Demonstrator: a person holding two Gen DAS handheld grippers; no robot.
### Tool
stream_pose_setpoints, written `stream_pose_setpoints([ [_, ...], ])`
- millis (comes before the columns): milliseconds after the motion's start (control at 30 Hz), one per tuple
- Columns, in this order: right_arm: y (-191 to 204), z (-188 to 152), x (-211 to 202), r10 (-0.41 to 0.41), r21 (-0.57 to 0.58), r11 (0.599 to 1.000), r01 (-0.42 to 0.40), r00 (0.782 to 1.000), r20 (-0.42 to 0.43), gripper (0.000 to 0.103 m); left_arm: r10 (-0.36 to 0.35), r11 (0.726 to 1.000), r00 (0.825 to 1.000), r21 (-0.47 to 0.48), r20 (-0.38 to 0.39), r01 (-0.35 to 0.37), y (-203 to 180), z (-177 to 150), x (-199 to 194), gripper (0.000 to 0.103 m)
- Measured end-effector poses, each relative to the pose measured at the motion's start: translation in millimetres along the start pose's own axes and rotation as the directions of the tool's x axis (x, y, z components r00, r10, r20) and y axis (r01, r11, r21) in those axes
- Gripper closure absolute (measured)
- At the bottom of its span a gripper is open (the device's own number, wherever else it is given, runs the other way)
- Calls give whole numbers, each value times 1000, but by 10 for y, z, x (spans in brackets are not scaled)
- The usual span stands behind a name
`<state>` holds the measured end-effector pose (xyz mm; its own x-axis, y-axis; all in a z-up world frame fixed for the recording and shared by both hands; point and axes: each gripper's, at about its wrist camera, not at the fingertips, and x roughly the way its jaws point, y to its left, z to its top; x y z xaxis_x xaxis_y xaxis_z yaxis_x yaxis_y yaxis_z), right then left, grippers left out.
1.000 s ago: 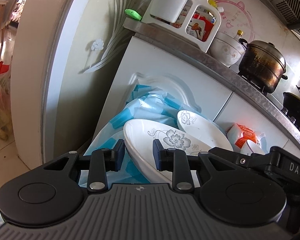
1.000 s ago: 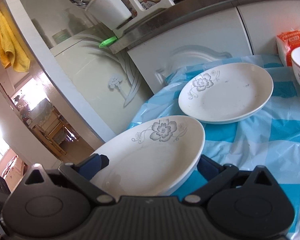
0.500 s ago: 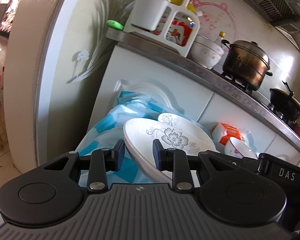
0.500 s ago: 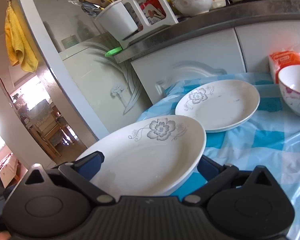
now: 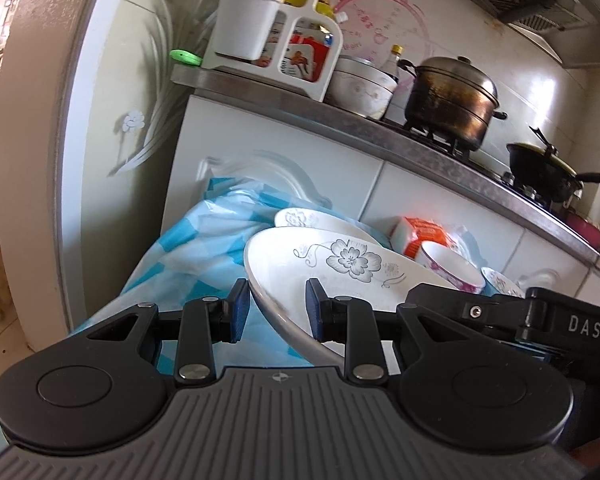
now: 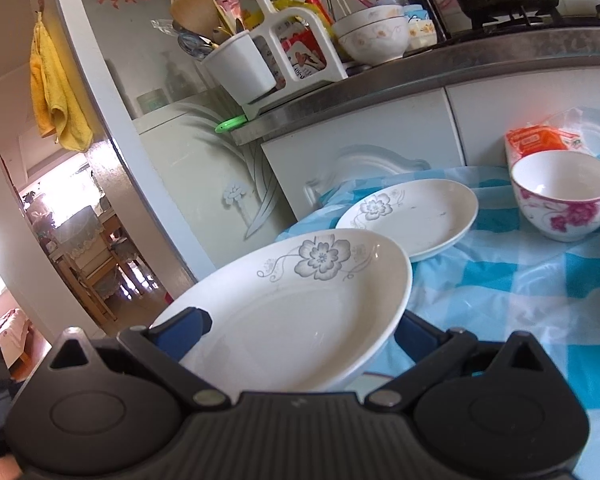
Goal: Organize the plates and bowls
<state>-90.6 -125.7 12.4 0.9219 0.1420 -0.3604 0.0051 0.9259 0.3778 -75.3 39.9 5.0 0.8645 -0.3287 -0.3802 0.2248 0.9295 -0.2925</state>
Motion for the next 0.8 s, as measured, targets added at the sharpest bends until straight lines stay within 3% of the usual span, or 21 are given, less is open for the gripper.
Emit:
stream_pose_setpoints([
  [367, -41, -227, -444, -20, -17, 1000, 20, 1000, 18, 1, -26, 995, 998, 90, -56, 31, -208, -213, -224, 73],
  [800, -41, -599, -707, -31, -11, 999, 31, 999, -18, 2, 27, 985, 995, 170, -94, -11, -327, -518, -405, 73],
])
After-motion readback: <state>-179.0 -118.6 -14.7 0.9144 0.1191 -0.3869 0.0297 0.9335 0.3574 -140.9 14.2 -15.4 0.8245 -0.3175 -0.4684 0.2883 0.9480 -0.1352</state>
